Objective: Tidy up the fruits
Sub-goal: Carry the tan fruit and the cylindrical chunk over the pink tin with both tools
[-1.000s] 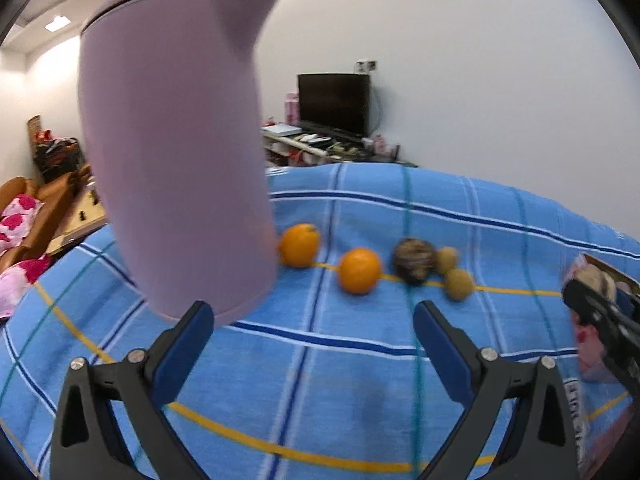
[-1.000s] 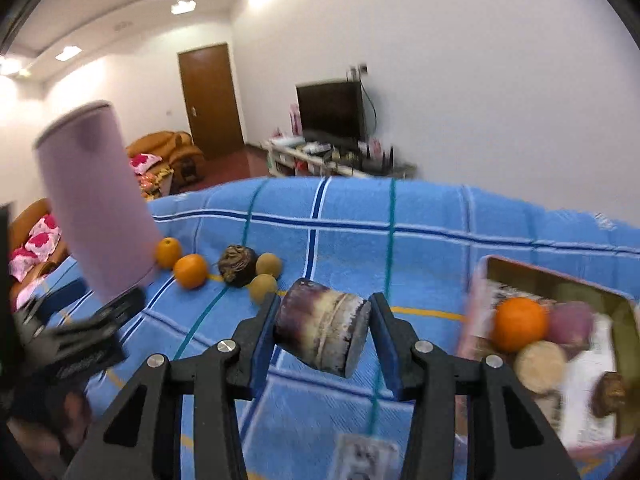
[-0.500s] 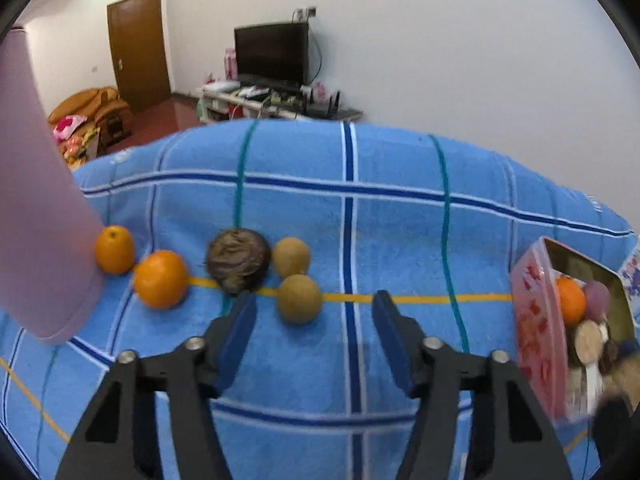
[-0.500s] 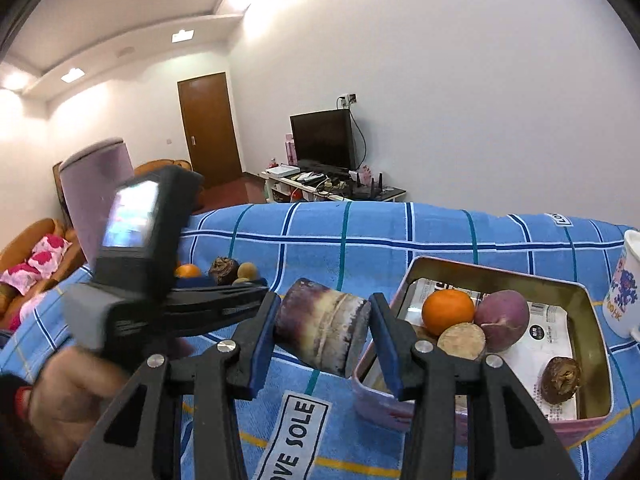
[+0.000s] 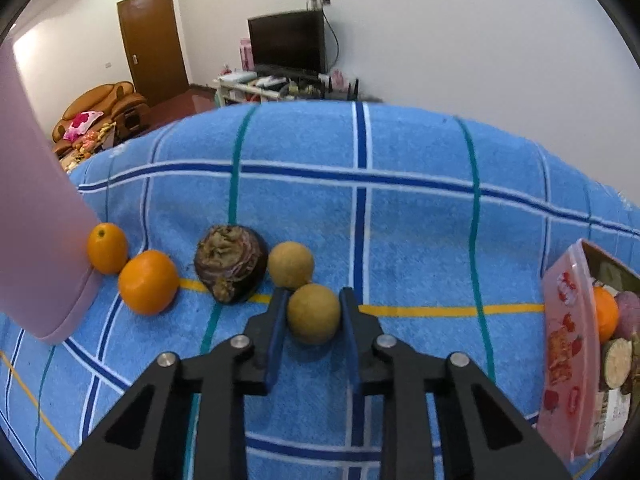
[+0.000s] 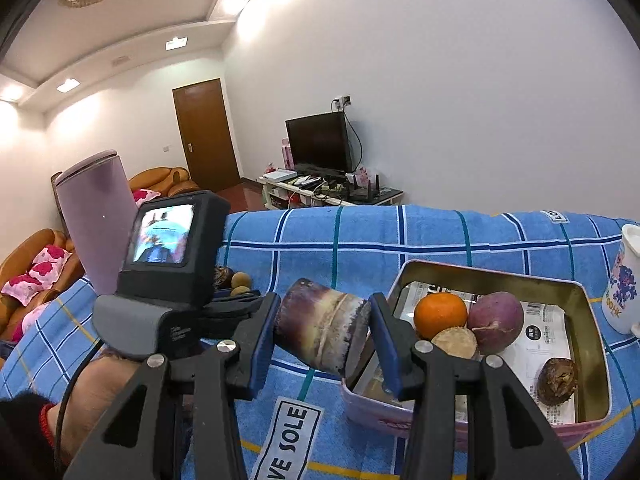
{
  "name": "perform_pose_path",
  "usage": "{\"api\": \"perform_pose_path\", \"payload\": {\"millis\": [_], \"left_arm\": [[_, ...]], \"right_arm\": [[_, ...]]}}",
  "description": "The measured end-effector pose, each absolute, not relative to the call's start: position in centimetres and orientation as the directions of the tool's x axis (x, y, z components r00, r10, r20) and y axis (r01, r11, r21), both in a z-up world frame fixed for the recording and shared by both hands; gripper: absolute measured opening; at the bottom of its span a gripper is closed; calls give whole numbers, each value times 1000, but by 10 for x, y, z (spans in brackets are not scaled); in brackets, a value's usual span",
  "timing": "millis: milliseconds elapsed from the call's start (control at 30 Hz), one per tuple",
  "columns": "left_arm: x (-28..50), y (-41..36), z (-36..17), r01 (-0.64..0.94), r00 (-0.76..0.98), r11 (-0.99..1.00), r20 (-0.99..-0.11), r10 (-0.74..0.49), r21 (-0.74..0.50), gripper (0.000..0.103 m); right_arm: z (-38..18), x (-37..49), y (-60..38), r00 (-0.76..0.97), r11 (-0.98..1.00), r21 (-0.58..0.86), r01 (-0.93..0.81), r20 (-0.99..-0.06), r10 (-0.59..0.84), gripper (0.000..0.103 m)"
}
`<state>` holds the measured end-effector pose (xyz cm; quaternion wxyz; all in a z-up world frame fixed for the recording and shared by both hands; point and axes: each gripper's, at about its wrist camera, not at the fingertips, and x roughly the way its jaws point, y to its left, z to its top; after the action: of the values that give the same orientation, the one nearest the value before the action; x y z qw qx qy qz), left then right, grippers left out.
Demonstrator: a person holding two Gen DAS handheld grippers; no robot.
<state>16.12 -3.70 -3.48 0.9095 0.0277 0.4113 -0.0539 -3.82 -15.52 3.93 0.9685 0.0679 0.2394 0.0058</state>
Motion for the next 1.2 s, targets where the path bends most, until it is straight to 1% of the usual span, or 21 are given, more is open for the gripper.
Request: {"api": "perform_pose_path", "payload": {"millis": [67, 100, 167, 200, 333, 467, 700, 900, 1033, 1200], "left_arm": [[147, -32, -27, 130, 696, 991, -710, -105, -19, 27], [136, -29, -22, 148, 723, 988, -678, -136, -40, 27], [122, -25, -17, 178, 746, 981, -640, -183, -72, 27], [111, -20, -14, 200, 755, 974, -616, -224, -109, 27], [88, -5, -11, 259, 746, 943, -576, -334, -212, 27], [69, 1, -8, 293, 744, 924, -548, -382, -245, 27], [43, -5, 1, 308, 778, 928, -505, -373, -211, 27], [23, -10, 6, 270, 826, 956, -483, -291, -114, 27], [13, -14, 6, 246, 840, 967, -485, -244, -61, 27], [4, -17, 6, 230, 848, 973, -484, -216, -31, 27]], "right_arm": [[41, -41, -153, 893, 992, 127, 25, -448, 35, 47], [41, -42, -152, 897, 993, 118, 28, -441, 27, 47], [43, -45, -148, 907, 996, 85, 41, -422, -1, 47], [43, -46, -148, 909, 996, 77, 46, -416, -10, 47], [41, -46, -146, 912, 996, 61, 58, -410, -28, 47], [39, -47, -141, 912, 998, 41, 56, -410, -34, 47], [38, -56, -134, 917, 998, -8, 58, -396, -56, 47], [37, -66, -140, 913, 998, -19, 67, -403, -69, 47], [35, -74, -143, 908, 997, -26, 71, -411, -75, 47], [34, -86, -143, 908, 997, -50, 64, -411, -79, 47]]}}
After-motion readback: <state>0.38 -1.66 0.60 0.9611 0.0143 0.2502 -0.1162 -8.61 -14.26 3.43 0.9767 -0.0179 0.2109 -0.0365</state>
